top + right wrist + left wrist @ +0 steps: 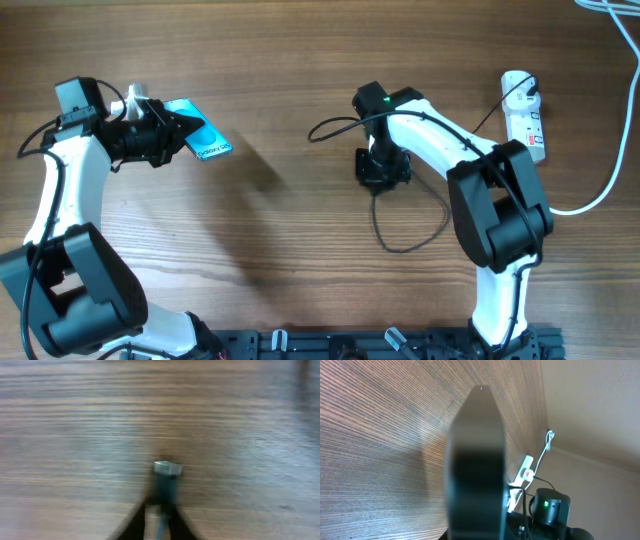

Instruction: Plug charger to phone and switch on socket

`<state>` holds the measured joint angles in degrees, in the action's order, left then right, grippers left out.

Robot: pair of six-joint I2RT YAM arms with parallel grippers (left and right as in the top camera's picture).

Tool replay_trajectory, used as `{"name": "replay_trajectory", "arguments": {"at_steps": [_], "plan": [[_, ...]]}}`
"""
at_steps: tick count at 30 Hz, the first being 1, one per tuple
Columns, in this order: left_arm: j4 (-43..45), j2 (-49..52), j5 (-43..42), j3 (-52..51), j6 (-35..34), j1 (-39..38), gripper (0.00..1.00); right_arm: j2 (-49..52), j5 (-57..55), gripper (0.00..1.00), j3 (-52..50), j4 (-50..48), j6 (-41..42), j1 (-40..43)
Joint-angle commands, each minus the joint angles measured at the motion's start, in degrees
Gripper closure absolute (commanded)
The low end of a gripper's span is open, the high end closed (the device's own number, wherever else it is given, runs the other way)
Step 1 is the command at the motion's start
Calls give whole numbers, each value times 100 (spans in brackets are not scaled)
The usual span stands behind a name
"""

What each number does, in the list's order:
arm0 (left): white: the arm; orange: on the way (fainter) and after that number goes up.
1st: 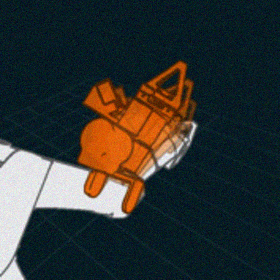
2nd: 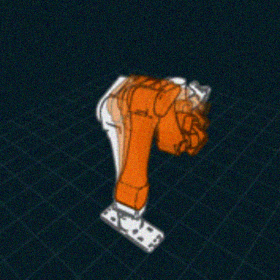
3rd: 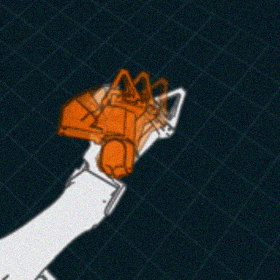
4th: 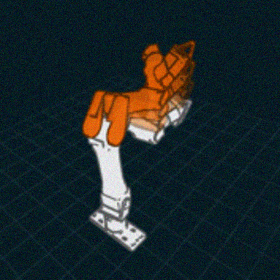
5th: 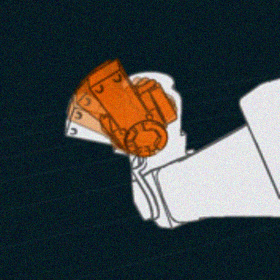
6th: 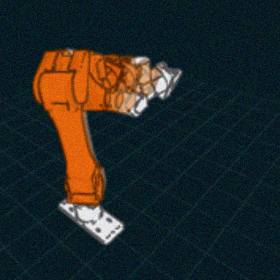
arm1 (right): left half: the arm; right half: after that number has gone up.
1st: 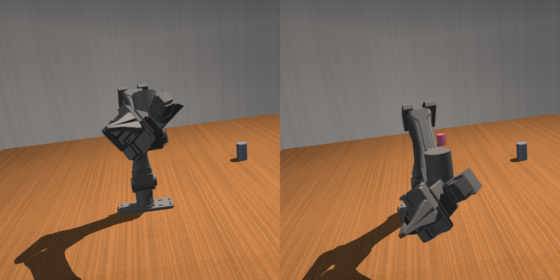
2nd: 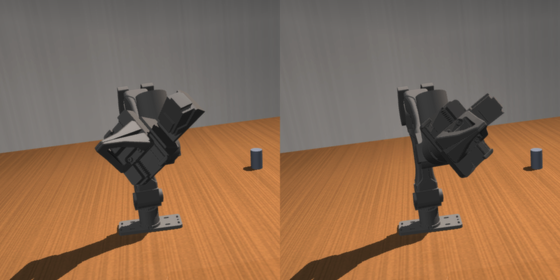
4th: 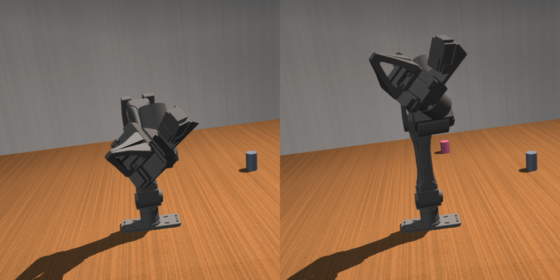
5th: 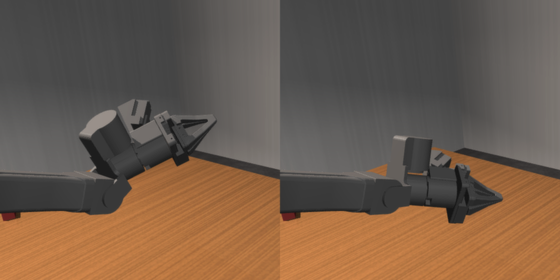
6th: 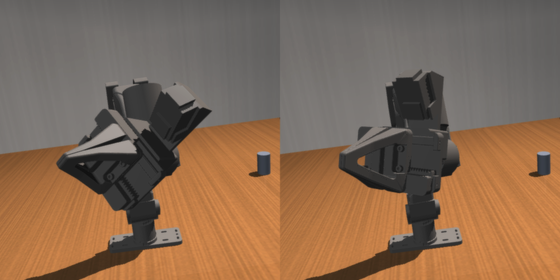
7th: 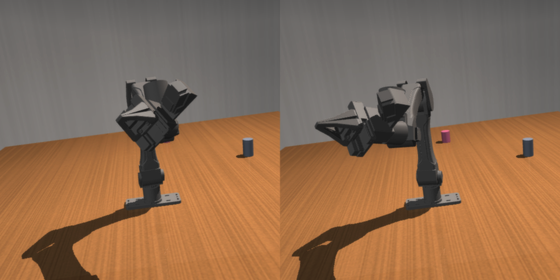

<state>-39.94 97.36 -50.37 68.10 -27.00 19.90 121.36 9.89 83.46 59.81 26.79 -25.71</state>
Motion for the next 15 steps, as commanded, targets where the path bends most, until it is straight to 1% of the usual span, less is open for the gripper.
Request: {"name": "replay_trajectory", "arguments": {"at_steps": [1, 11, 15], "plan": [[0, -146, -96, 44, 133, 20, 96, 164, -131, 64, -146, -199, -127, -35], [2, -146, -96, 44, 133, 20, 96, 164, -306, 61, -146, -269, -111, -35], [2, -146, -96, 44, 133, 20, 96, 164, -306, 44, -146, -256, -105, -35]]}}
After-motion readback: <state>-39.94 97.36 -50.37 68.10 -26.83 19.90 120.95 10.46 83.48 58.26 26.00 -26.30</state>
